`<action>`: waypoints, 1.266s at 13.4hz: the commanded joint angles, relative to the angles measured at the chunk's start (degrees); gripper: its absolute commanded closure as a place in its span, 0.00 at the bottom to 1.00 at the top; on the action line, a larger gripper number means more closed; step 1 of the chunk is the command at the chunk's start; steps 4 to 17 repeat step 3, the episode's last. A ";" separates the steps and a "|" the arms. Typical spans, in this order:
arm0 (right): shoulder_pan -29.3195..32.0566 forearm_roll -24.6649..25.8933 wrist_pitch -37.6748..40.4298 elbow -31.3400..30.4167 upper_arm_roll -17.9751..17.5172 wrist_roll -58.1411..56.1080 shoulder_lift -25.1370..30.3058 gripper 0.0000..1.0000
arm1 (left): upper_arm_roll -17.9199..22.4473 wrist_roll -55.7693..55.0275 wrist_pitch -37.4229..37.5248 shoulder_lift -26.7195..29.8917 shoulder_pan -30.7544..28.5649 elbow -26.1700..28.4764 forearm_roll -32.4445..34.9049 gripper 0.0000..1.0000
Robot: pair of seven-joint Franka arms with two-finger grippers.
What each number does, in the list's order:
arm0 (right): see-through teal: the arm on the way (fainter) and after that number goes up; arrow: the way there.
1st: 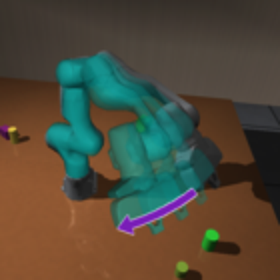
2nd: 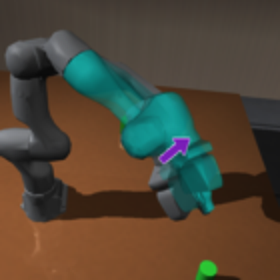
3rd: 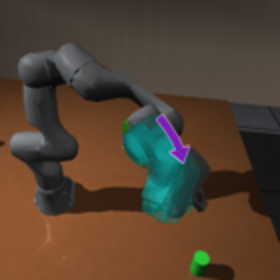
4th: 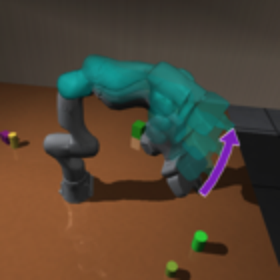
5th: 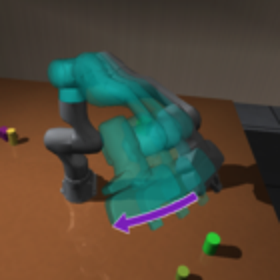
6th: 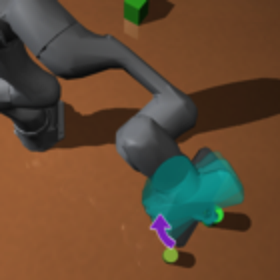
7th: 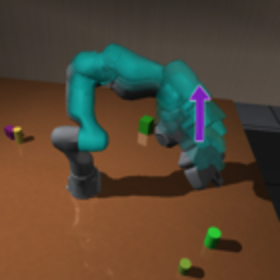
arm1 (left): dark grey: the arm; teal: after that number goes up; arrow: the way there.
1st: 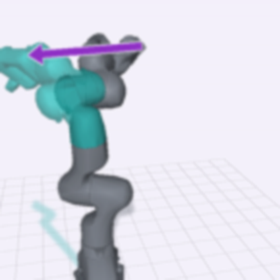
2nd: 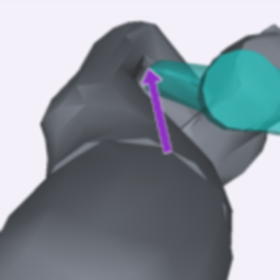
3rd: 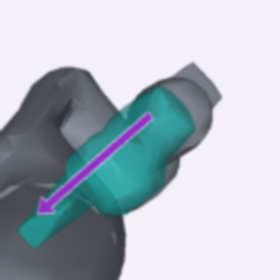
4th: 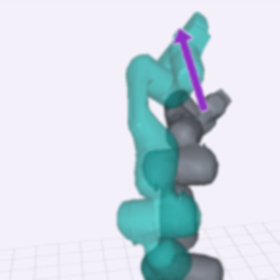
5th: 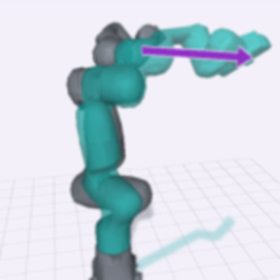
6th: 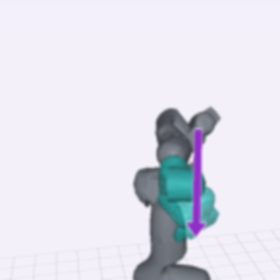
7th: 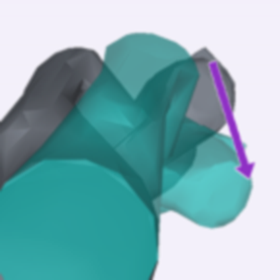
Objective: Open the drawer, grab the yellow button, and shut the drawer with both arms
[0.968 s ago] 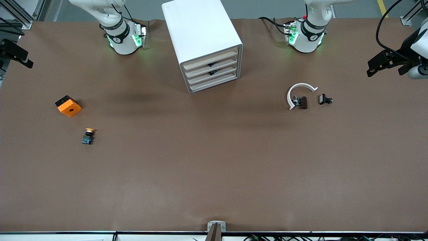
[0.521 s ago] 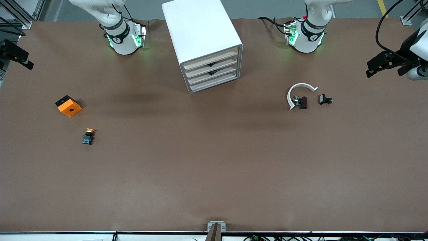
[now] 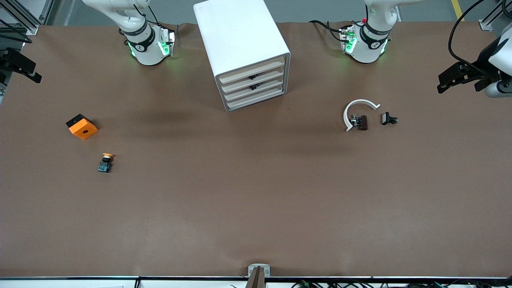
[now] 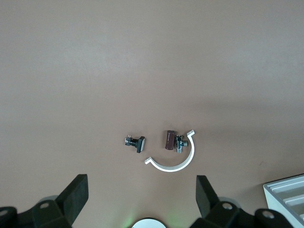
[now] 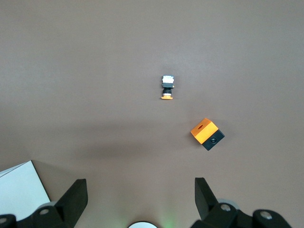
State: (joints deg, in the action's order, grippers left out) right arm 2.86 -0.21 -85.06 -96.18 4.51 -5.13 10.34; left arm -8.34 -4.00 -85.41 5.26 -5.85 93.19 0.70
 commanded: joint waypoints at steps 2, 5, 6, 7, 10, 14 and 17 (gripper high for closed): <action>-0.40 0.12 -0.37 -1.90 0.23 -0.05 1.88 0.00 | -0.01 0.93 1.12 0.10 0.05 -0.82 0.18 0.00; -0.40 0.12 -0.29 -1.90 0.23 -0.05 1.88 0.00 | -0.01 0.93 1.21 0.10 0.05 -0.82 0.18 0.00; -0.40 0.12 -0.29 -1.90 0.23 -0.05 1.88 0.00 | -0.01 0.93 1.21 0.10 0.05 -0.82 0.18 0.00; -0.40 0.12 -0.29 -1.90 0.23 -0.05 1.88 0.00 | -0.01 0.93 1.21 0.10 0.05 -0.82 0.18 0.00; -0.40 0.12 -0.29 -1.90 0.23 -0.05 1.88 0.00 | -0.01 0.93 1.21 0.10 0.05 -0.82 0.18 0.00; -0.40 0.12 -0.29 -1.90 0.23 -0.05 1.88 0.00 | -0.01 0.93 1.21 0.10 0.05 -0.82 0.18 0.00; -0.40 0.12 -0.29 -1.90 0.23 -0.05 1.88 0.00 | -0.01 0.93 1.21 0.10 0.05 -0.82 0.18 0.00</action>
